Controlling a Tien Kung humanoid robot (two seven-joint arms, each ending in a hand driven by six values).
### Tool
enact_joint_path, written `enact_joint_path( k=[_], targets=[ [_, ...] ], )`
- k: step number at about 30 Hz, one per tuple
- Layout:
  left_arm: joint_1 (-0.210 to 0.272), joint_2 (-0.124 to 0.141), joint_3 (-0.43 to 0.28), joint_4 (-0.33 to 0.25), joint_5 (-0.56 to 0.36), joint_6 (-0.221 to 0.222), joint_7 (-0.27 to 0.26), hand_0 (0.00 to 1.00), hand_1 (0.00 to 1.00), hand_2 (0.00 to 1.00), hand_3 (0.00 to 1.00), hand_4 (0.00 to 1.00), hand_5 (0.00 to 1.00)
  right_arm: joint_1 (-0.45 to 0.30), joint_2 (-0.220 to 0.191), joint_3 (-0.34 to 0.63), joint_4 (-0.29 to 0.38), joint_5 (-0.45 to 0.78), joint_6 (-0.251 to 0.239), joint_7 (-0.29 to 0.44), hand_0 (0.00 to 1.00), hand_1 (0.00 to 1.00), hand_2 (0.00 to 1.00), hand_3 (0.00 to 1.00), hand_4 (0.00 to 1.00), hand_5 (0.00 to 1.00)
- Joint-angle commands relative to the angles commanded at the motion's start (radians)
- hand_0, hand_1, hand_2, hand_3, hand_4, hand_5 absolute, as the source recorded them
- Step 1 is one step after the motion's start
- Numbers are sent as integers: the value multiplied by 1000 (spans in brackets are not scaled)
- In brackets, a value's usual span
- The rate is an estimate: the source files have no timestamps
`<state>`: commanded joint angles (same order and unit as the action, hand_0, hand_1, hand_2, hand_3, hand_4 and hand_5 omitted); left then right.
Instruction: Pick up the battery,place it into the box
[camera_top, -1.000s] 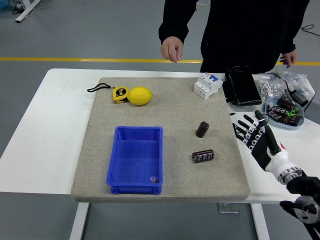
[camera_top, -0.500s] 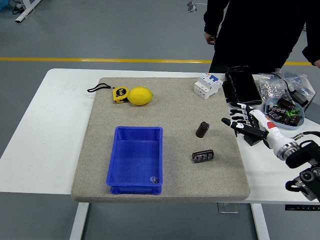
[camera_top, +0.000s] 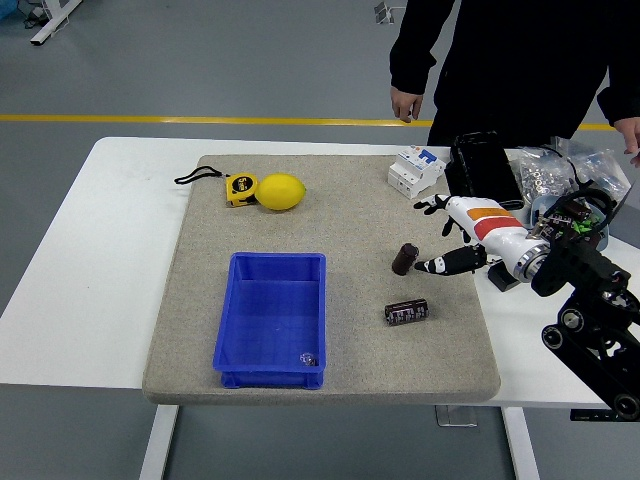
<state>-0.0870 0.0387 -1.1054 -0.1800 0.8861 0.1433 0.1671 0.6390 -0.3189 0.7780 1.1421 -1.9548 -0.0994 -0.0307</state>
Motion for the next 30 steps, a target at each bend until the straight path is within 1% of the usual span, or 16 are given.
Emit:
enact_joint_path(
  k=[3,4,9,10,14,17,21,22,24,27,28,30],
  targets=[
    [1,2,5,0,-3,1,1,755,700,728,628,698,625,31,23,-38,-45,-43,-14,10,156,312,720,798,998,335],
    [2,3,6,0,-5,1,1,754,700,727,629,698,625,37,29,-46,-56,-48,-19,12,133,276,702,786,998,325],
    [1,4,10,0,-7,2,1,754,700,727,629,698,625,72,63,-89,-129,-75,-43,32,133,276,702,786,998,325],
    [1,5,11,0,-9,2,1,754,701,728,629,699,626,77,68,-95,-141,-77,-43,35,141,282,681,758,998,325],
    [-1,5,11,0,-8,2,1,754,701,728,629,699,626,94,83,-115,-181,-88,-40,44,141,282,681,758,998,325],
    [-2,5,12,0,-8,3,1,755,701,728,629,699,625,106,91,-129,-211,-98,-48,49,155,288,669,752,998,324],
    [-7,6,26,0,-20,4,-1,755,701,728,629,699,625,123,105,-141,-271,-101,-73,55,155,288,669,752,998,324],
    [-8,6,29,0,-24,4,-2,754,702,727,629,699,625,124,108,-140,-284,-100,-79,56,145,280,618,735,998,325],
    [-11,5,32,0,-29,4,-4,754,702,727,629,699,625,126,114,-138,-310,-99,-95,60,145,280,618,735,998,325],
    [-15,5,36,0,-35,5,-5,754,702,727,629,699,625,126,116,-141,-326,-93,-114,68,145,280,618,735,998,325],
    [-16,5,39,0,-39,4,-6,755,701,728,629,700,625,123,115,-143,-333,-85,-127,74,132,269,588,718,998,320],
    [-18,4,41,0,-43,5,-7,755,701,728,629,700,625,121,116,-146,-345,-80,-138,81,132,269,588,718,998,320]
  ],
)
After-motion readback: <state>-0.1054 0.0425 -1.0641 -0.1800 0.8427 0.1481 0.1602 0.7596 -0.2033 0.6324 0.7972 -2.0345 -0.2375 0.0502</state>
